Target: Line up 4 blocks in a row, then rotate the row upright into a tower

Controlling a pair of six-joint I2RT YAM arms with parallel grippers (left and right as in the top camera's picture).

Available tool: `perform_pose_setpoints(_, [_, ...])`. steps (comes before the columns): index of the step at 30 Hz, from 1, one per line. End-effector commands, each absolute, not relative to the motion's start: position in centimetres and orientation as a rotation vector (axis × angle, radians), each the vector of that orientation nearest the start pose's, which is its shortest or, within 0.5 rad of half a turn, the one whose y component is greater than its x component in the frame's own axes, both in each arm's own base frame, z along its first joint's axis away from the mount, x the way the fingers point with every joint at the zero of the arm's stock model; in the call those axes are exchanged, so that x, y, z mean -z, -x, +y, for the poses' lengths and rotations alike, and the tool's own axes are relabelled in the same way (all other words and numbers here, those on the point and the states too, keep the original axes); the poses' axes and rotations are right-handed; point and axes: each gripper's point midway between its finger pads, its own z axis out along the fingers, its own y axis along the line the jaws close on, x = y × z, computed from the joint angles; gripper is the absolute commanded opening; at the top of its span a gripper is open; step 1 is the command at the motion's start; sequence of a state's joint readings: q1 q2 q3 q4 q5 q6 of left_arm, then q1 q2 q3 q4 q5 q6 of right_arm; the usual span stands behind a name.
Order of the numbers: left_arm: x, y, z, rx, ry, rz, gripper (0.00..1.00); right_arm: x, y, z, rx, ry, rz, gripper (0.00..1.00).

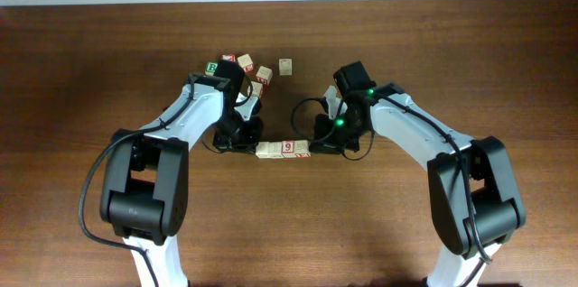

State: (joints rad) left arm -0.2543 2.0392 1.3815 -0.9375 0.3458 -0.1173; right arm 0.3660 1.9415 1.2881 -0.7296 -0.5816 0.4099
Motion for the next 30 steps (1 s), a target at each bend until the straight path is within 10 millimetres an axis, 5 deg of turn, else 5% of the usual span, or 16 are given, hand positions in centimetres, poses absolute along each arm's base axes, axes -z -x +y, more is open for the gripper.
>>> perform_pose_setpoints(1, [-1.3, -33.0, -16.7, 0.679, -0.234, 3.175, 0.0, -7.8, -32.5, 26.4, -1.068, 0.202, 2.955, 0.04])
perform_pose_setpoints(18, [-1.3, -32.8, -17.5, 0.678, -0.272, 3.166, 0.0, -10.5, -31.3, 30.7, -1.099, 0.382, 2.904, 0.04])
perform_pose_setpoints(30, [-1.2, -33.1, -17.0, 0.636, -0.267, 3.164, 0.0, -10.3, -31.7, 30.7, -1.062, 0.377, 2.893, 0.04])
